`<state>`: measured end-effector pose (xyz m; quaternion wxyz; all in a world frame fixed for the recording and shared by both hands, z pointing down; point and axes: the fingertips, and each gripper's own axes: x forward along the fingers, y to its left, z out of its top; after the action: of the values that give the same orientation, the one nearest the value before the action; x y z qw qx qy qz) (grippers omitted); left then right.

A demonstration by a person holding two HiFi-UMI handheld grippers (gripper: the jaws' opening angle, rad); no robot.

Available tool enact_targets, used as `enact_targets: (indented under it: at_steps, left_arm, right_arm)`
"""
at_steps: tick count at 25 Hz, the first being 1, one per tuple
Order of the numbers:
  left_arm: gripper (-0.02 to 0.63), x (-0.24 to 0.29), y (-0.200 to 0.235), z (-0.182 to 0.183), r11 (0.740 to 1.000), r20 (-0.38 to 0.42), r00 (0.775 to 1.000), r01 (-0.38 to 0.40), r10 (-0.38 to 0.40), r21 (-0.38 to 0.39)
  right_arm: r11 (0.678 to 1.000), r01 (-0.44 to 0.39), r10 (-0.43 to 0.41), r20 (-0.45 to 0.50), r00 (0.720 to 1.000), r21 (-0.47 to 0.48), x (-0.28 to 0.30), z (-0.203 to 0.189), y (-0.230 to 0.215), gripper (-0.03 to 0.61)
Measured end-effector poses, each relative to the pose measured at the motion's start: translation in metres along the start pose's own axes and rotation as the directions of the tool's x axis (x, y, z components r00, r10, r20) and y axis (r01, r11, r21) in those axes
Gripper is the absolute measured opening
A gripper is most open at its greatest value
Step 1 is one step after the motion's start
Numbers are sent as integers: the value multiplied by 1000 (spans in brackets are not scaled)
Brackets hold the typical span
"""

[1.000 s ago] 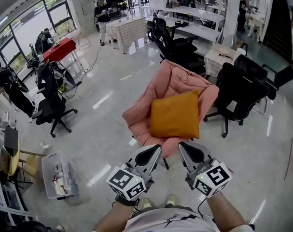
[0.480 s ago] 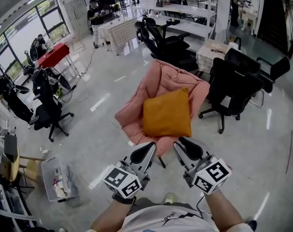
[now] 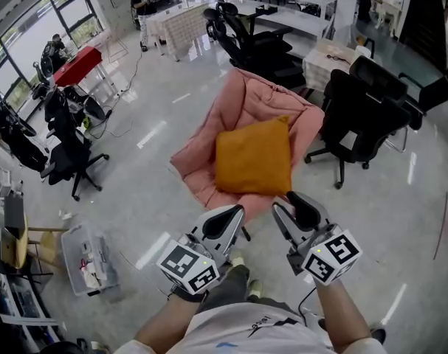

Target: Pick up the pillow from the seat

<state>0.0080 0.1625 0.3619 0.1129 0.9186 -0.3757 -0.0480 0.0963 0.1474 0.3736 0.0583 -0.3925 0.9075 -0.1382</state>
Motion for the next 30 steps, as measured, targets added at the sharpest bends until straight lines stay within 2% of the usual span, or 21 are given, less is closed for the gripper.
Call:
enact_targets:
  at_steps: [5,11,17,23,26,30]
  left_arm:
    - [11,38,34,-8,1000,0,1000,20,-19,-12]
    - [11,88,89,6,997,1,998,64,-64,31]
    - [11,133,147,9,993,-4,993,119,-119,17]
    - [11,177,183,-3,988,-44,988,151,-151,-9]
    - [11,195,197,-8,988,-62,986,154,-154,-14]
    - [11,223,217,-16,992,-88,988,128,-129,-20]
  right_arm:
    - [1000,27,-28,-35,999,-7,31,-7,-31,166]
    - [997,69,-71,-59,996,-30,92,-1,-69,167]
    - [989,147,-149,-80,986,-34,148,-1,-117,181]
    - [972,235,-234,-112,966,-5,176,-11,-176,190]
    - [963,269,-266,-132,955,8,189,-19,-209,216]
    - [960,278,-267,-183,946,34,208,-39,-259,269]
